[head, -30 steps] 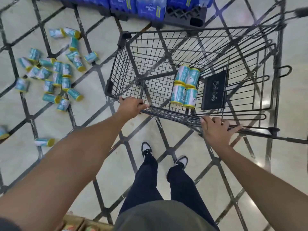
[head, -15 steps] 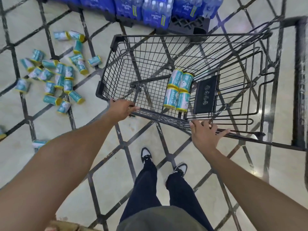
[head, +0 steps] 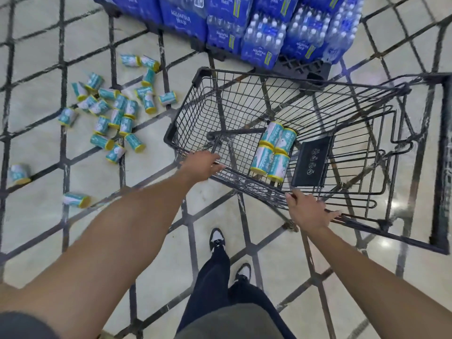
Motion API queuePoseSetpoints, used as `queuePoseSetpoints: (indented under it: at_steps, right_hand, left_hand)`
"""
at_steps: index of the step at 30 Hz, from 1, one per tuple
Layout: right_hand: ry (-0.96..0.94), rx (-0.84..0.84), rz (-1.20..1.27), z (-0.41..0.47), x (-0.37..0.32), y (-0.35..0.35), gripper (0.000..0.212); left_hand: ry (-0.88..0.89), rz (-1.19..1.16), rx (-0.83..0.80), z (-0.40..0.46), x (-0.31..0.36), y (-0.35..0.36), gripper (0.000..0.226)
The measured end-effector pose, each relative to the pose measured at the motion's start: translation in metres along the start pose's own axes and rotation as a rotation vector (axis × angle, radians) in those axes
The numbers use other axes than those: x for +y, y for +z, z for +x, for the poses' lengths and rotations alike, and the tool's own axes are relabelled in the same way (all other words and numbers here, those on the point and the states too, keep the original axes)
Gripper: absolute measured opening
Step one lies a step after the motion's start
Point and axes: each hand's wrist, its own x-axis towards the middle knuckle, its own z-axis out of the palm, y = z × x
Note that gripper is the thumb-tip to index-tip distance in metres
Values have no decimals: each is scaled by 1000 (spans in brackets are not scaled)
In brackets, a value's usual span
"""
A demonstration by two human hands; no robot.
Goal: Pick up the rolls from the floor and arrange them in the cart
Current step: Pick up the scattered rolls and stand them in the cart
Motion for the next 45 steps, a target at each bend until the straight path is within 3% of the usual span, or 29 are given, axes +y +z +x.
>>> queuePoseSetpoints:
  at_steps: [7,12,25,30,36,45]
  right_hand:
    - [-318,161,-87,-29,-28,-45,56]
    - [-599,283,-154,-72,-66,-68,56]
    - [-1204,284,-382,-214,-260,-35,58]
    - [-1301,251,-520,-262,-362,0,59]
    - [-1301,167,-549,-297,-479,33,60]
    - [-1250,103,-548,-280,-607,58,54]
  left_hand:
    - [-97,-2,143,-81,24,-31,63]
    - [-310,-85,189,-180,24,-37,54]
    - [-886,-230,390,-417,-79,3,58]
    - [-979,-227,479,-459,-153,-5,58]
    - [-1037,-301,468,-490,-254,-15,62]
    - [-1028,-308,419,-465,-394,-34,59]
